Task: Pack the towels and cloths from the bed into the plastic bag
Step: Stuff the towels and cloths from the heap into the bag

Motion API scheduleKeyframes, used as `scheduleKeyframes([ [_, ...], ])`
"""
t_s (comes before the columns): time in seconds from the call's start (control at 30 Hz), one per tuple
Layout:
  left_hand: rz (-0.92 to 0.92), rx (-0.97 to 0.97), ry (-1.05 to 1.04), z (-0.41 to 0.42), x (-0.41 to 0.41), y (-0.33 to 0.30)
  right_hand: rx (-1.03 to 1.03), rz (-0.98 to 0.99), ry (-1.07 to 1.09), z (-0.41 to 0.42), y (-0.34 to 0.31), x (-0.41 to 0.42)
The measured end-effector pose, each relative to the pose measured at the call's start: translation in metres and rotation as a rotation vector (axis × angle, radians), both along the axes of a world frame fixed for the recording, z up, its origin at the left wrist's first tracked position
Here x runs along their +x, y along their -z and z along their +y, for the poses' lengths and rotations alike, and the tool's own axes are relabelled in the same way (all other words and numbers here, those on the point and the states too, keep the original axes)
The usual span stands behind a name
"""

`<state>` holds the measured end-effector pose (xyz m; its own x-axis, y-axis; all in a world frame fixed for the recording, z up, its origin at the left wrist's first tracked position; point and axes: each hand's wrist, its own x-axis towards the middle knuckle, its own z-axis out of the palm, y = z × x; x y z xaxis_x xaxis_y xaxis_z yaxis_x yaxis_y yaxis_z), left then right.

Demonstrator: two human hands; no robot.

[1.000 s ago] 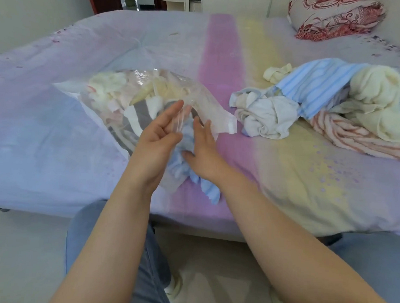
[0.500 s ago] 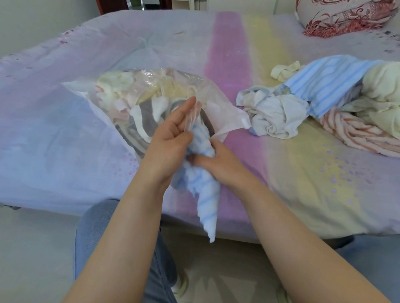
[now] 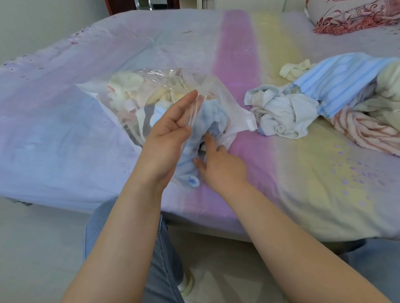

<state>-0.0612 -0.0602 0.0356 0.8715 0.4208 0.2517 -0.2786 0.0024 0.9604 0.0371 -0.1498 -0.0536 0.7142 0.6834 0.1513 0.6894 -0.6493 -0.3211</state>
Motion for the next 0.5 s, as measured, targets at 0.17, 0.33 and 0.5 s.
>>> scheduleKeyframes([
  [0.17, -0.01, -0.011, -0.005, 0.001, 0.002, -0.001, 0.111, -0.207, 0.002, -0.011, -0.021, -0.006],
  [0.33, 0.004, 0.019, -0.018, -0.003, 0.002, -0.004, 0.038, -0.321, -0.239, -0.005, -0.009, 0.011],
  [0.5, 0.001, -0.005, -0.038, 0.0, 0.002, -0.005, -0.21, -0.32, -0.222, 0.012, -0.025, 0.029],
])
